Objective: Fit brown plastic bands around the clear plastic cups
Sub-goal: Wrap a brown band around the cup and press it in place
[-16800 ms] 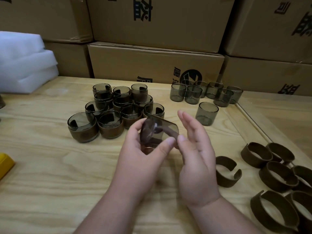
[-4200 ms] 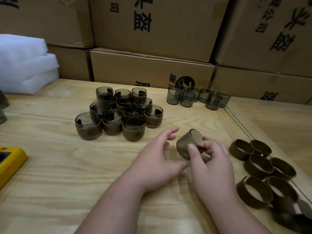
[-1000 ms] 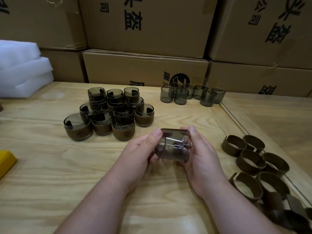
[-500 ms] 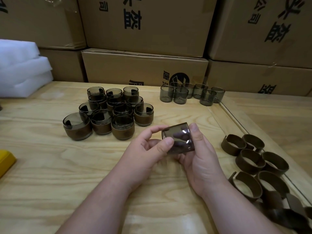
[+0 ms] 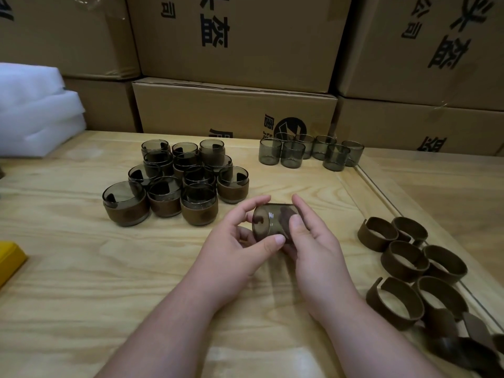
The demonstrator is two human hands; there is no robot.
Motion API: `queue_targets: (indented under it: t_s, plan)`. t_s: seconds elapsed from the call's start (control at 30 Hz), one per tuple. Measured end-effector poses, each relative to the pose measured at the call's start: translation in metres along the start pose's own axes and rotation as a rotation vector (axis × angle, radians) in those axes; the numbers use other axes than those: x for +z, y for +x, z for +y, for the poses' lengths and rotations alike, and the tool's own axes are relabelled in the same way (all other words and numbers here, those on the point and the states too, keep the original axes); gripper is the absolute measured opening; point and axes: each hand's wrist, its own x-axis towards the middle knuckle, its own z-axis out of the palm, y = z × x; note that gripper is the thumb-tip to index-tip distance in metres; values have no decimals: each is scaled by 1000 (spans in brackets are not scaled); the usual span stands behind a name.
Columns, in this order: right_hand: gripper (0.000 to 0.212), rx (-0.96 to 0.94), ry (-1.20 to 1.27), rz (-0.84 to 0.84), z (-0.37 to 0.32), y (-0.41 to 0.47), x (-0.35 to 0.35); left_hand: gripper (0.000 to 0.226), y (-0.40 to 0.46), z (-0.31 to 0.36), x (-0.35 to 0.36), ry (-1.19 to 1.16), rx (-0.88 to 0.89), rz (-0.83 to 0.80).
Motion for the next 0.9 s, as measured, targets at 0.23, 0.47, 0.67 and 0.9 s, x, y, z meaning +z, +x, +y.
queue_targets:
  t_s: [0.23,0.47,0.67,0.9]
  plan:
    - [31,-48,-118,-19,0,-5,8,78,0,4,-2,69,91,234]
    - [43,-156,-43,-94,-1,-7,3,78,-6,5,5,362,211,145]
    - [48,-137,17,-59,-1,-6,2,82,-7,2,4,507,191,77]
    - [49,-65,132,-146,-1,-4,0,68,-2,2,0,385,111,148]
